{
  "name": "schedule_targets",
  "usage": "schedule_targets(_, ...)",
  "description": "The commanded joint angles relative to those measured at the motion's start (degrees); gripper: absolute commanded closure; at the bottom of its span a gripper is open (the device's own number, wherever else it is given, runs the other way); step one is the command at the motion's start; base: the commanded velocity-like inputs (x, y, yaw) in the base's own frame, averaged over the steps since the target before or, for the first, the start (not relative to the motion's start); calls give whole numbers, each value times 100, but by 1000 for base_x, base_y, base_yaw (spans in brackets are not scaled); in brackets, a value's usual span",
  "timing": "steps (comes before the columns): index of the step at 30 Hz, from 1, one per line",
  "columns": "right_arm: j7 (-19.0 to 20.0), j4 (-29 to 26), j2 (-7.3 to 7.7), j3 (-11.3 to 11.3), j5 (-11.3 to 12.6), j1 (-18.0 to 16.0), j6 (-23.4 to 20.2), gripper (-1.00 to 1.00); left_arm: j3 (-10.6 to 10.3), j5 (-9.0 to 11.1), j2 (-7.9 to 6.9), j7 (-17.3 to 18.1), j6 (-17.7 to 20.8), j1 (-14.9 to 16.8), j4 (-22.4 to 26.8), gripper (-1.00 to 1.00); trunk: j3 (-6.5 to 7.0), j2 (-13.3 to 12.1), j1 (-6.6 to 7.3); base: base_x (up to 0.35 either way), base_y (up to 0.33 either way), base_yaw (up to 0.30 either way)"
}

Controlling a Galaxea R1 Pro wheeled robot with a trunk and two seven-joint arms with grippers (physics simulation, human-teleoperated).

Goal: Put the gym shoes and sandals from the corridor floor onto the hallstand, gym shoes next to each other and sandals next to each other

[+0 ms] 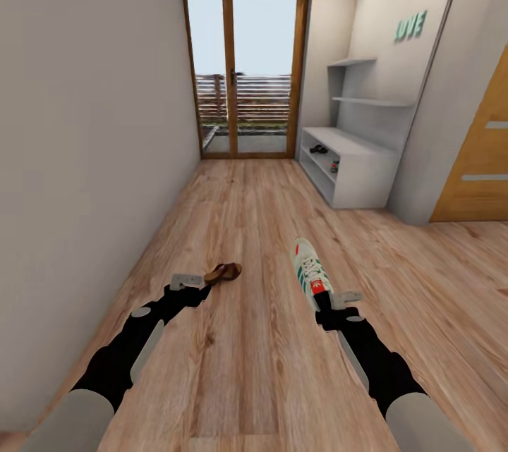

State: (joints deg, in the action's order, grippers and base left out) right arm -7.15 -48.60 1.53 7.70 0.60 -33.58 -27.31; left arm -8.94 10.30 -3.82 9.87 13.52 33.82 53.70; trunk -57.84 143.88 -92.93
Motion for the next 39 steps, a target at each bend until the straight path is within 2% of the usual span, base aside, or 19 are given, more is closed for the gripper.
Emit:
schedule_targets(1,-49,-10,6,30,10,-2,-37,100,-11,60,-5,-3,36,2,6,-100,-6,2,-2,347,130,0)
schedule_targets(16,-49,-10,7,30,10,-3,-37,100,-11,60,-5,-3,36,2,9,-100,-6,2,-2,334,167,-1)
schedule_targets(29,-52,-8,5,31,10,-3,-37,100,-18,60,3,-3,36,2,2,-100,11,2,-2,328,172,-144)
schedule_targets(39,-58,-10,5,30,10,-1,-48,100,-20,60,4,-3,36,2,0,-100,12,2,-2,339,43,-6)
